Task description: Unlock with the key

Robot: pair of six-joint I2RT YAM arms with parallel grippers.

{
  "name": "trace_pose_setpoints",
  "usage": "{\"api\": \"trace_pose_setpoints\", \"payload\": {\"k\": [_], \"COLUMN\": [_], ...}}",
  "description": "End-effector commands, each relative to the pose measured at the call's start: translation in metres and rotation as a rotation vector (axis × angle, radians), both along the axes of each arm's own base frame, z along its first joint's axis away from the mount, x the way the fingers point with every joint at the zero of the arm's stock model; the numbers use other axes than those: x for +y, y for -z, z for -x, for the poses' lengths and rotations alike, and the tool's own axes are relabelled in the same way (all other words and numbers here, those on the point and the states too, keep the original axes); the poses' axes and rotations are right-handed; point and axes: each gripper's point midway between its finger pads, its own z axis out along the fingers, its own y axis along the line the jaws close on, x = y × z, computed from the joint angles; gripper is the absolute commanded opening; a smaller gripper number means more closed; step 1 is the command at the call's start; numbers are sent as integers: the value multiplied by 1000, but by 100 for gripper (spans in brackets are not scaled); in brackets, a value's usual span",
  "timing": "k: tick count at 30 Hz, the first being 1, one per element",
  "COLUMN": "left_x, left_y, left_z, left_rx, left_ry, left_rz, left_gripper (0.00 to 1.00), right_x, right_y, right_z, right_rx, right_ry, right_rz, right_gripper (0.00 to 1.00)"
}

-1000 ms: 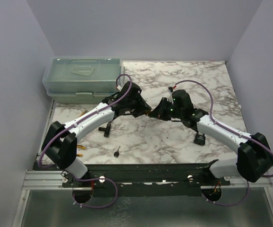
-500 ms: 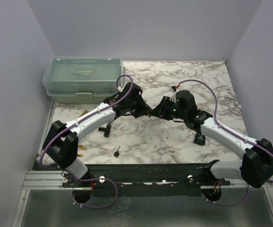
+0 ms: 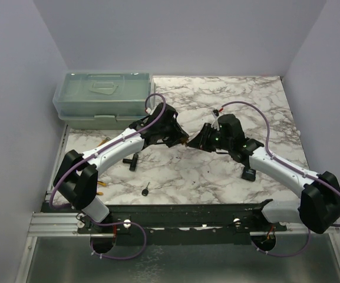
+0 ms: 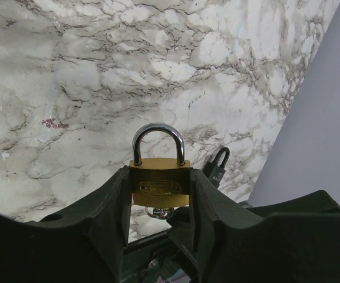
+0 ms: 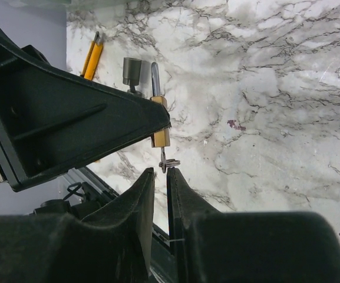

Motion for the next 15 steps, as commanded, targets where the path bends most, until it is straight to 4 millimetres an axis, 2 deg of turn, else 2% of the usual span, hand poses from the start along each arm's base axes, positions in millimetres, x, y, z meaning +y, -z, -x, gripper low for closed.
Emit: {"api": "trace_pose_setpoints", "payload": {"k": [1,10,15], "left_x": [-5,-6,-6], "left_y": [-15,-17,-18], "left_z": [-6,-4,-3], "left_rx": [-41,-43,-39], "left_ry": [-12,-7,-4], "left_rz": [35,45,52], "left_gripper": [0,0,0], "right_x": [1,3,4], "right_y": [6,7,7], "right_z": [-2,-5,-7], "right_rx": [10,11,7], "right_ry": [-2,4,7], "right_rz": [3,-2,-8], "right_gripper": [19,17,13]}}
